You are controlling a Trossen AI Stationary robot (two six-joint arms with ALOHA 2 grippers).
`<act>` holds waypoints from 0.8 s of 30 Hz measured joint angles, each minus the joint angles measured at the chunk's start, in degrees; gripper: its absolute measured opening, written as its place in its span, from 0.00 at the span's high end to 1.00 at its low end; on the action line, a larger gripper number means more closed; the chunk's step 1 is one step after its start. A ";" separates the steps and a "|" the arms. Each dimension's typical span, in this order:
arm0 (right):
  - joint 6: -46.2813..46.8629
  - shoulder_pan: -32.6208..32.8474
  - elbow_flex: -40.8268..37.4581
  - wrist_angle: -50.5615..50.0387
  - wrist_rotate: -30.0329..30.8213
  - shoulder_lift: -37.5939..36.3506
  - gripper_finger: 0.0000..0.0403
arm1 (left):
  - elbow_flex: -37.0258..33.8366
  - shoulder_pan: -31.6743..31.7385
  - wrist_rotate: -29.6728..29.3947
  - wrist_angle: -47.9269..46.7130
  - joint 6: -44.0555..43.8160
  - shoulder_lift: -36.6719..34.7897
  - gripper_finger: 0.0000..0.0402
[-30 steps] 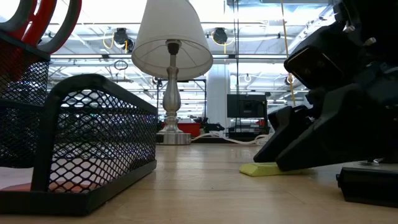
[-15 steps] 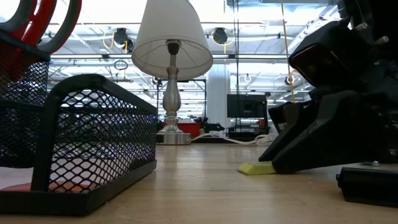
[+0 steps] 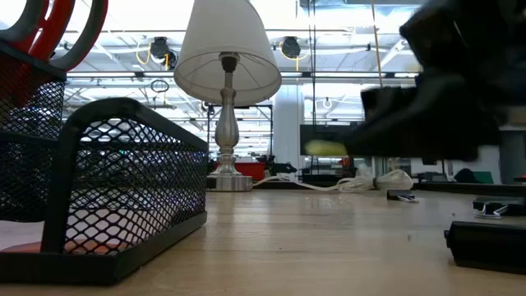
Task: Pick and place office supplies into organizer
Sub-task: Put the light green eraser into the black desk organizer
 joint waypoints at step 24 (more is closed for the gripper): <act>-31.78 -4.20 0.09 -3.22 15.98 -16.17 0.84 | -2.56 14.51 11.84 12.46 -22.70 13.83 0.38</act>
